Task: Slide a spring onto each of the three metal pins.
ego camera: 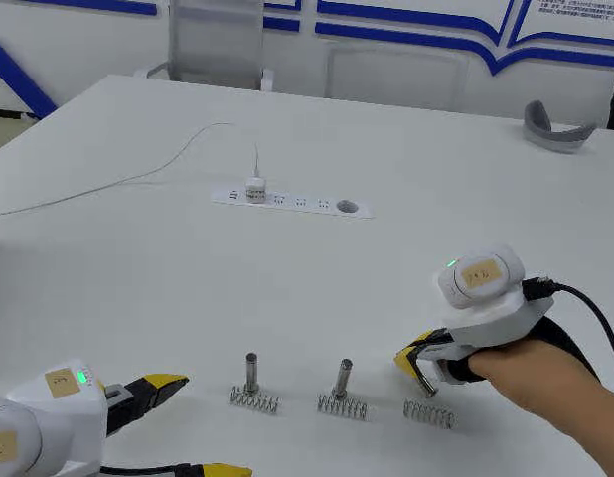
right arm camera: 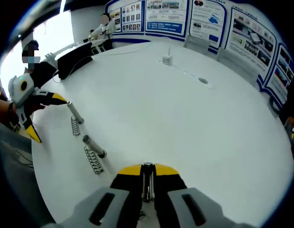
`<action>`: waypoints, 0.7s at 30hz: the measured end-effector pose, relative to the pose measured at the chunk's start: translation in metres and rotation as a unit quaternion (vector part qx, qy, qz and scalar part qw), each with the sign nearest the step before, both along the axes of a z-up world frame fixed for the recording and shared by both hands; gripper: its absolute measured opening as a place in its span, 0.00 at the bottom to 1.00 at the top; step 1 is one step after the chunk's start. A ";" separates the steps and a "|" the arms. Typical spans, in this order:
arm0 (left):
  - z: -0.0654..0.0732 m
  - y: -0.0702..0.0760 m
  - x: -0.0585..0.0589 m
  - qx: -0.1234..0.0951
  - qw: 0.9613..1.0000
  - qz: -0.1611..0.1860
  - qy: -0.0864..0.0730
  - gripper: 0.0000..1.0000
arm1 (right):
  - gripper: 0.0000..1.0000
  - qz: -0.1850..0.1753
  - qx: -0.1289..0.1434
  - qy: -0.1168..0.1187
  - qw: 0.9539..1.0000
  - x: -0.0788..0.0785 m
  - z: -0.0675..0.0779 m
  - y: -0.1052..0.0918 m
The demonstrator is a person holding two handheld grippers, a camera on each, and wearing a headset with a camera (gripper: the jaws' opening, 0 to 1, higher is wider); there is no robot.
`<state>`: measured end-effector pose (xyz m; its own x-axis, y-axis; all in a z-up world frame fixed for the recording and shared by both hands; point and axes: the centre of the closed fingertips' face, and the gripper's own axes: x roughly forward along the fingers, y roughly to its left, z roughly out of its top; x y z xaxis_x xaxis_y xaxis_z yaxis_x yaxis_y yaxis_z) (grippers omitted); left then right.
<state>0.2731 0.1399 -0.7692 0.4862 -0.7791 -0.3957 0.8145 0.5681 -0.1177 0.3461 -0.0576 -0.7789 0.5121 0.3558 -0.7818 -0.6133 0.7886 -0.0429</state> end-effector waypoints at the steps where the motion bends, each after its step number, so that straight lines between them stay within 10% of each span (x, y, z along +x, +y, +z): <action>1: 0.000 0.000 0.000 0.000 1.000 0.000 0.000 0.76 | 0.09 0.000 0.000 -0.002 1.000 -0.001 0.001 0.000; 21: 0.005 -0.001 -0.003 0.001 1.000 -0.004 -0.006 0.76 | 0.09 -0.013 0.006 -0.019 1.000 -0.013 0.016 -0.009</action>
